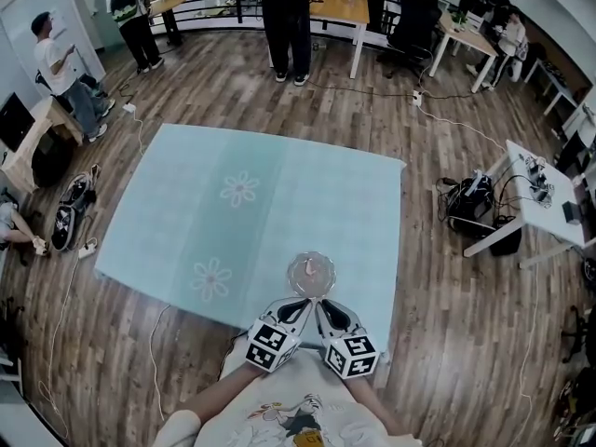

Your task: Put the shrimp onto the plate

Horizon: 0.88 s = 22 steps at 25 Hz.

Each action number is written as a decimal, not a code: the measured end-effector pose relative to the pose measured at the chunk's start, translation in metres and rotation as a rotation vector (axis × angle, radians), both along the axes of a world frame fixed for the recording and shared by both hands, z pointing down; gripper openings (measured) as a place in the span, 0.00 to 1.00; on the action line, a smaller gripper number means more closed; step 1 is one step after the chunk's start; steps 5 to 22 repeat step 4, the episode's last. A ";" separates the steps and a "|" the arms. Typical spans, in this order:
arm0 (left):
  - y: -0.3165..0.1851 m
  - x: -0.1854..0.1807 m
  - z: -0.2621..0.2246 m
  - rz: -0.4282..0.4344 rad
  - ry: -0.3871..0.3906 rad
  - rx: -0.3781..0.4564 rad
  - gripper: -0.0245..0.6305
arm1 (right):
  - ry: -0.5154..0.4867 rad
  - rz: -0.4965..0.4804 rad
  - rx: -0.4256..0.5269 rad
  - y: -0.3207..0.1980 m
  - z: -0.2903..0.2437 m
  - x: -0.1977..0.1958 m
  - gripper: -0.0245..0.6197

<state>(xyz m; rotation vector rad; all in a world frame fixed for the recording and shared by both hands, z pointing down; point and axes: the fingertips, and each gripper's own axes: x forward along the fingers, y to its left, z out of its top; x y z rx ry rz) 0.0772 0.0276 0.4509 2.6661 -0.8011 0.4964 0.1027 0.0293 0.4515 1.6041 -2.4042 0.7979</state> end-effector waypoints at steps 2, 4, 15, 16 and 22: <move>0.004 0.004 0.002 -0.006 -0.007 -0.003 0.05 | -0.004 -0.008 -0.002 0.005 0.002 0.003 0.14; 0.008 0.007 0.004 -0.007 -0.015 -0.006 0.05 | -0.008 -0.013 -0.001 0.009 0.004 0.005 0.14; 0.008 0.007 0.004 -0.007 -0.015 -0.006 0.05 | -0.008 -0.013 -0.001 0.009 0.004 0.005 0.14; 0.008 0.007 0.004 -0.007 -0.015 -0.006 0.05 | -0.008 -0.013 -0.001 0.009 0.004 0.005 0.14; 0.008 0.007 0.004 -0.007 -0.015 -0.006 0.05 | -0.008 -0.013 -0.001 0.009 0.004 0.005 0.14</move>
